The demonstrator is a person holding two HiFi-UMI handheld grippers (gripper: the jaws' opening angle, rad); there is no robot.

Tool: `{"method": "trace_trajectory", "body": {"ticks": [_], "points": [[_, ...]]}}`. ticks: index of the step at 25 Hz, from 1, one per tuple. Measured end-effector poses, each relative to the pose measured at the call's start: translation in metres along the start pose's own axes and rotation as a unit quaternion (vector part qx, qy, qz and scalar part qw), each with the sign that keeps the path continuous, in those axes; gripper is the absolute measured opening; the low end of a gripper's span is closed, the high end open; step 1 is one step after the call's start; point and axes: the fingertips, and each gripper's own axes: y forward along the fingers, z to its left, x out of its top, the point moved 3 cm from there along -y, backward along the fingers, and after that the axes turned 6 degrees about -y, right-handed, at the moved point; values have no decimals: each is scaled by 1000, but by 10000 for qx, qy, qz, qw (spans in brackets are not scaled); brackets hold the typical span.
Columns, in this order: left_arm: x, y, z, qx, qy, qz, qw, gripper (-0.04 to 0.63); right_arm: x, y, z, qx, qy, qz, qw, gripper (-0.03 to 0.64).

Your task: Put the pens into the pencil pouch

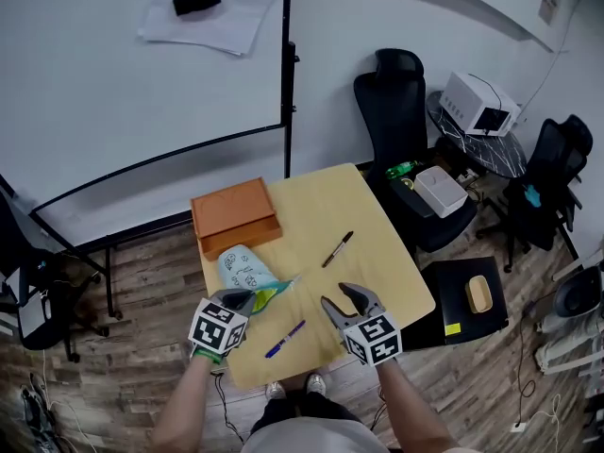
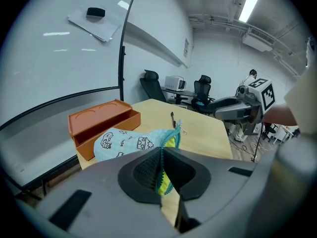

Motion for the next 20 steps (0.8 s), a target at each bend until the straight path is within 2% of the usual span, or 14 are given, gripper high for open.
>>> {"method": "trace_trajectory", "body": {"ticks": [6,11,15,20], "points": [[7,-1,-1,15,-33,-91,10000,20,6,20,-15,90,-169,94,9998,181],[7,-1,-2,24,-81,-90,9999,20,-15,42,13,803,-709,517,9929,186],[0,0,-4,29,-106,-29,9999,20,-44,57,46,1595,-1189,932,9756,199],[-12,-1,-5,73,-153,66,9998,20,-85,63,82,2597,-1917,1486,9348,212]]}}
